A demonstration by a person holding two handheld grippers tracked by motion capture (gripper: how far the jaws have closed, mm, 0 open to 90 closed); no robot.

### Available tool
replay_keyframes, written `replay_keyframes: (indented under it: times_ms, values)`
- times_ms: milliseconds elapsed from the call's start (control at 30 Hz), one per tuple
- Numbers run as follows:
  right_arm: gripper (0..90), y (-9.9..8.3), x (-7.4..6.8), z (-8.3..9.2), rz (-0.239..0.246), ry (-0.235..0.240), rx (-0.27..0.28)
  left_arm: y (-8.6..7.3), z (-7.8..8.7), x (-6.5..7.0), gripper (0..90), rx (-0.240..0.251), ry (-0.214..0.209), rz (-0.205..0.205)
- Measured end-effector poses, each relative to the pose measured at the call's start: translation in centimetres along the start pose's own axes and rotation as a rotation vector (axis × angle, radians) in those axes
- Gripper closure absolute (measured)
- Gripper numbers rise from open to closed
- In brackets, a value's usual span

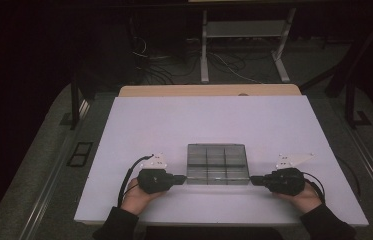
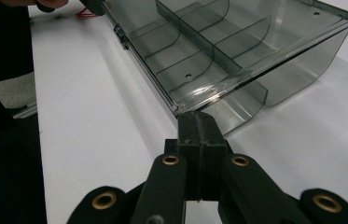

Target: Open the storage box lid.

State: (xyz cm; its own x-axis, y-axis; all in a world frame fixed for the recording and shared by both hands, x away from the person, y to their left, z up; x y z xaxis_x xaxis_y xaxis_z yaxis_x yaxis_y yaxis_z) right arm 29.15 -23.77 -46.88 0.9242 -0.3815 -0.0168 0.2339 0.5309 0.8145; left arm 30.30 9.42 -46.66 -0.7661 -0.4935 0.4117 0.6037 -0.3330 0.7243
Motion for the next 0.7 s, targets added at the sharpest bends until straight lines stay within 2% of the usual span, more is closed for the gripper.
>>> replay_keyframes:
  times_ms: [167,267,333,633,700]
  values:
    - [89.4,0.05,0.11,-0.05,-0.003,-0.003,0.001,0.02,0.00,-0.05,89.5,0.002,0.000,-0.001]
    - [89.5,0.27,0.10,-0.01,-0.013,0.007,0.024,0.39,0.04,0.16,89.6,0.031,-0.023,0.003]
    - [89.5,0.55,0.11,-0.01,0.006,-0.002,0.014,0.45,0.05,0.29,89.6,0.026,-0.015,-0.001]
    - [89.4,0.77,0.16,0.04,-0.001,-0.001,0.029,0.53,0.17,0.39,89.2,0.045,-0.006,-0.002]
    - [89.4,0.90,0.17,0.04,0.001,-0.005,0.036,0.51,0.30,0.36,83.2,0.048,-0.002,-0.003]
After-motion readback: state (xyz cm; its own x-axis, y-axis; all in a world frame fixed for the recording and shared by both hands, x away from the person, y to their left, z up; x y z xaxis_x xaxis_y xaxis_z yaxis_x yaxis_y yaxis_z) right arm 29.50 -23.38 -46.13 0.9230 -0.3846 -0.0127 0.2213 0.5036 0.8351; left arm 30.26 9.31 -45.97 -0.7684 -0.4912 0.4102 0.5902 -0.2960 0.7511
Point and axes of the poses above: each handheld gripper's, and its own axes: z roughly backward along the jaws, y roughly out of its top, x roughly to its right, the point moved 5 cm from there along -z, roughly forward along the jaws, and after that the axes turned 15 degrees about z, right-handed, at the moved point
